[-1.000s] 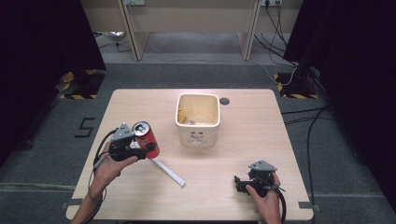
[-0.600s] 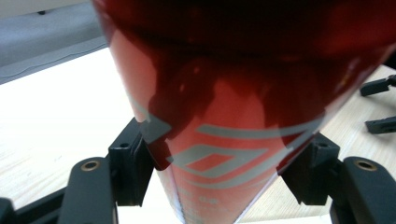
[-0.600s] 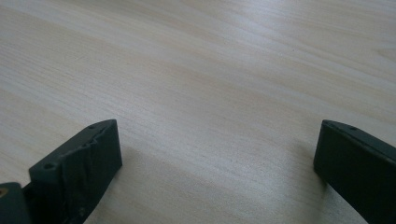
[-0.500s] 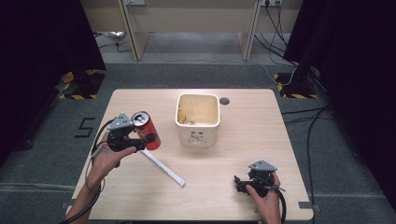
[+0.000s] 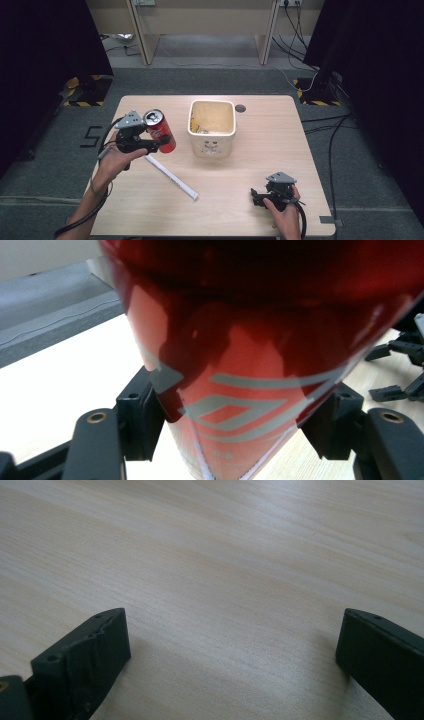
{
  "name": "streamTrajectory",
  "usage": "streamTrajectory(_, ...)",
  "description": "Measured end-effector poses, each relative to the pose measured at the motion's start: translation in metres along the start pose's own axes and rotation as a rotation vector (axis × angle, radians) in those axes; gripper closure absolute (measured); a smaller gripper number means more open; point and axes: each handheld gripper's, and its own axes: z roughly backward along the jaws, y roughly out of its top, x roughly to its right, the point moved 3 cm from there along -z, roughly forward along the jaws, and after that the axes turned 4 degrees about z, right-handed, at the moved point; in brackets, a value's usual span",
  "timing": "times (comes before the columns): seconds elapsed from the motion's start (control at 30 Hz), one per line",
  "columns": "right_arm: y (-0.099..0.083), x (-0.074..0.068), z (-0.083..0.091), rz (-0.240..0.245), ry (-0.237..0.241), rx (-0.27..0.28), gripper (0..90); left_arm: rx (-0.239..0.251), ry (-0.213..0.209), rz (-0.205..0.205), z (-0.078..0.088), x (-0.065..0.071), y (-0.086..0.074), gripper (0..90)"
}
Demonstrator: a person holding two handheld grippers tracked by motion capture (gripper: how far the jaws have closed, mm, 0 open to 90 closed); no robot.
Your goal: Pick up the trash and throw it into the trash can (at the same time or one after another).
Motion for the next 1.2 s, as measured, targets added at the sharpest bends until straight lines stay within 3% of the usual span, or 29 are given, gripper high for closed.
streamTrajectory(0.3,0.000,0.000,0.000,0.003,0.000,0.002,1.3,0.001,-0.035,0.010,-0.010,-0.001,0.019,33.9)
streamTrajectory(0.77,0.000,0.000,0.000,0.003,-0.001,0.002,1.3,0.005,-0.028,0.013,-0.023,-0.005,0.046,33.9)
streamTrajectory(1.2,0.000,0.000,0.000,0.003,-0.001,0.002,1.3,0.002,-0.039,0.014,-0.049,-0.002,0.062,33.9)
